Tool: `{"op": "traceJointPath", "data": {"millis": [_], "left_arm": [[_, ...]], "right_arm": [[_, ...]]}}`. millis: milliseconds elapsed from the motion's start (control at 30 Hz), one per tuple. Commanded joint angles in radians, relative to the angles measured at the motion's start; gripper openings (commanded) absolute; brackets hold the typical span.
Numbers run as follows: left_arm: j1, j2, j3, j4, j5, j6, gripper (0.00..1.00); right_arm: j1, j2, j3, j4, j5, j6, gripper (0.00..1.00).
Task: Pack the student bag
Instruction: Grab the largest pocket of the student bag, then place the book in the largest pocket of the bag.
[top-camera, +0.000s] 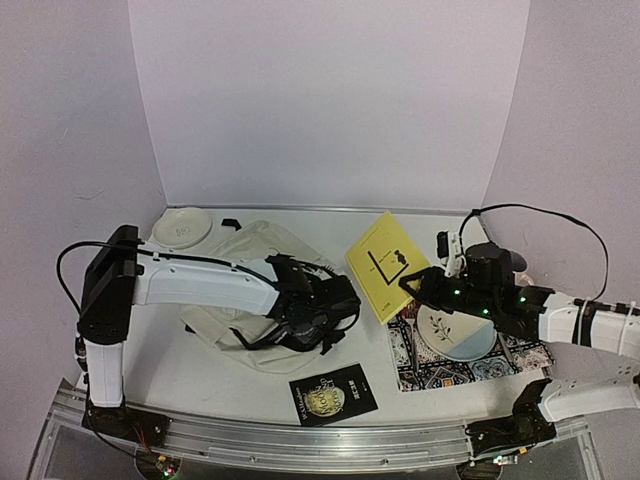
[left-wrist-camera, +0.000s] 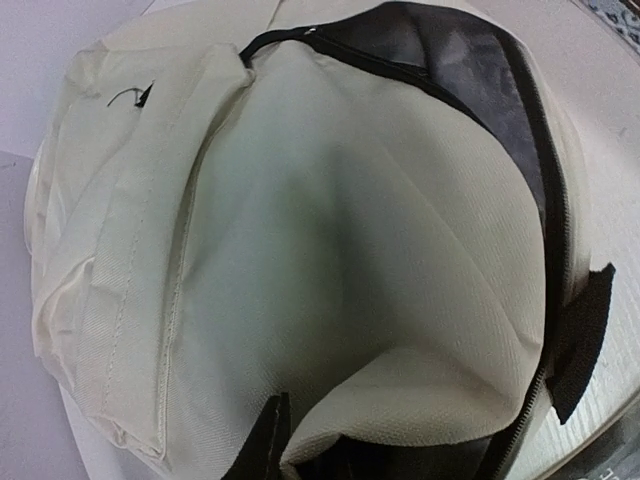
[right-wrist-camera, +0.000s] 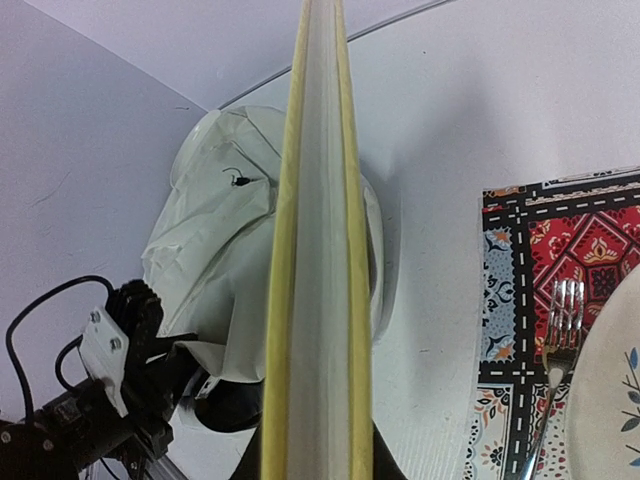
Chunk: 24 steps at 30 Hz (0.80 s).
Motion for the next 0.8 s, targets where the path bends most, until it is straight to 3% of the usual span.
{"op": "traceJointPath", "data": {"millis": [0, 100, 300, 500, 767], "left_arm": [[0.044, -0.082, 0.102, -0.035, -0.077, -0.015, 0.07], [0.099, -0.096, 0.167, -0.034, -0.072, -0.016, 0.0], [0.185, -0.083, 0.318, -0.026, -0.066, 0.008, 0.0], [0.26, -0.036, 0.479, -0.006, 0.034, 0.051, 0.0], [0.353, -0.03, 0.543, 0.064, 0.16, 0.057, 0.0]], "right_arm": [[0.007, -0.008, 0.077, 0.102, -0.027, -0.015, 0.0], [0.008, -0.004, 0.081, 0.102, -0.037, -0.008, 0.0], [0.007, 0.053, 0.111, 0.113, -0.124, 0.022, 0.0], [0.007, 0.119, 0.119, 0.182, -0.24, 0.075, 0.0], [0.007, 0.15, 0.136, 0.246, -0.333, 0.124, 0.0]]}}
